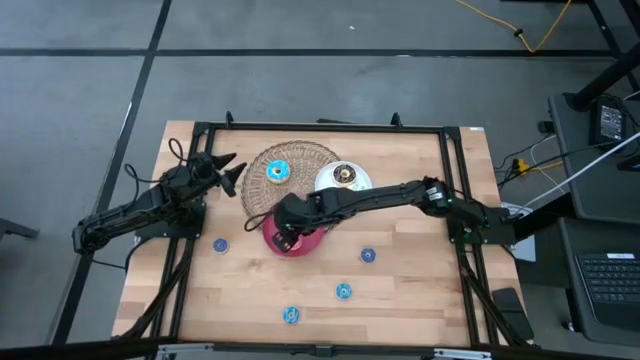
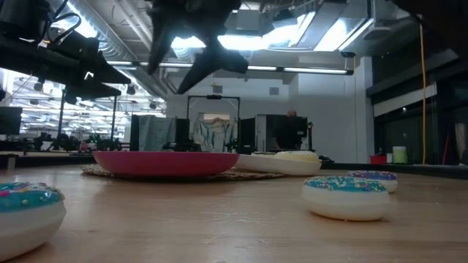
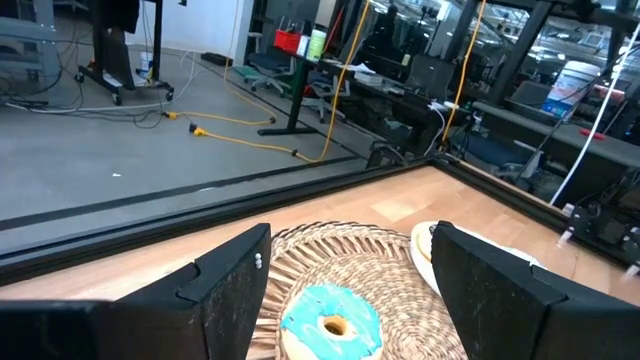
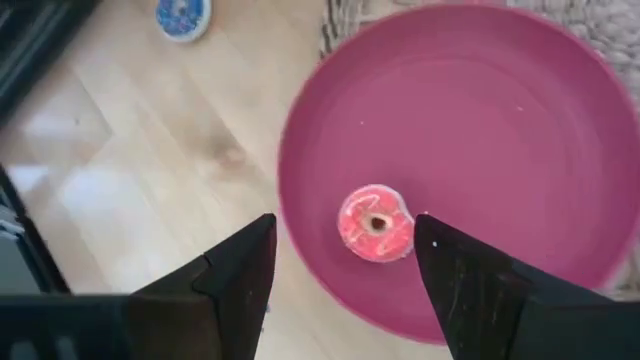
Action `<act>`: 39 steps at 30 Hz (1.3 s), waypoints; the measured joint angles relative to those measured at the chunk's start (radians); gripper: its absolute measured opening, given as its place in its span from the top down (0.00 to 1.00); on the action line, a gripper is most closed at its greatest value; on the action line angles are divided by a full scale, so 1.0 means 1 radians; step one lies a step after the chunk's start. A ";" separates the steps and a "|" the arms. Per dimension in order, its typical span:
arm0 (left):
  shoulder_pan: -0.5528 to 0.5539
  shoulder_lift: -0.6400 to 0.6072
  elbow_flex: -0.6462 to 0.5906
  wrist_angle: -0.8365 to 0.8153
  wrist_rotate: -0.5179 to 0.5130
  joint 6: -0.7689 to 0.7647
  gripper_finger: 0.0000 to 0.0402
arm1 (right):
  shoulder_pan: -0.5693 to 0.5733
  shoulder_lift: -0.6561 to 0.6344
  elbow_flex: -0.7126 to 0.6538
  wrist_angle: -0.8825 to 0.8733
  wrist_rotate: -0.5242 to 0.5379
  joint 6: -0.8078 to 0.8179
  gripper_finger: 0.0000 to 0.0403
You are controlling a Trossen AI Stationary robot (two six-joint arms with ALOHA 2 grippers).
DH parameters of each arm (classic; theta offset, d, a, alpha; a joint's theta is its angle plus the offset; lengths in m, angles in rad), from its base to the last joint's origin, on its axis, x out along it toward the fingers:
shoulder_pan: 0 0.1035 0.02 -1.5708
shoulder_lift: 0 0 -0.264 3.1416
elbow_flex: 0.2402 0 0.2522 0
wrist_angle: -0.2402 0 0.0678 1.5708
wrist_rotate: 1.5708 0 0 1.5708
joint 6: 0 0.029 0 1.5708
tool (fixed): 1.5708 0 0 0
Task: Pick & Place donuts
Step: Put the right blue donut on the pink plate
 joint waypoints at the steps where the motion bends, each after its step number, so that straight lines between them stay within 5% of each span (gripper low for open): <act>1: 0.000 0.000 0.000 0.000 0.000 0.000 0.34 | 0.001 -0.024 -0.042 0.022 0.001 0.004 0.41; 18: 0.000 0.000 0.000 -0.004 0.000 0.000 0.34 | 0.083 -0.549 -0.818 0.461 0.121 0.255 0.40; 39: 0.000 0.002 0.000 -0.001 0.000 0.000 0.34 | 0.244 -0.940 -1.426 0.662 0.164 0.664 0.34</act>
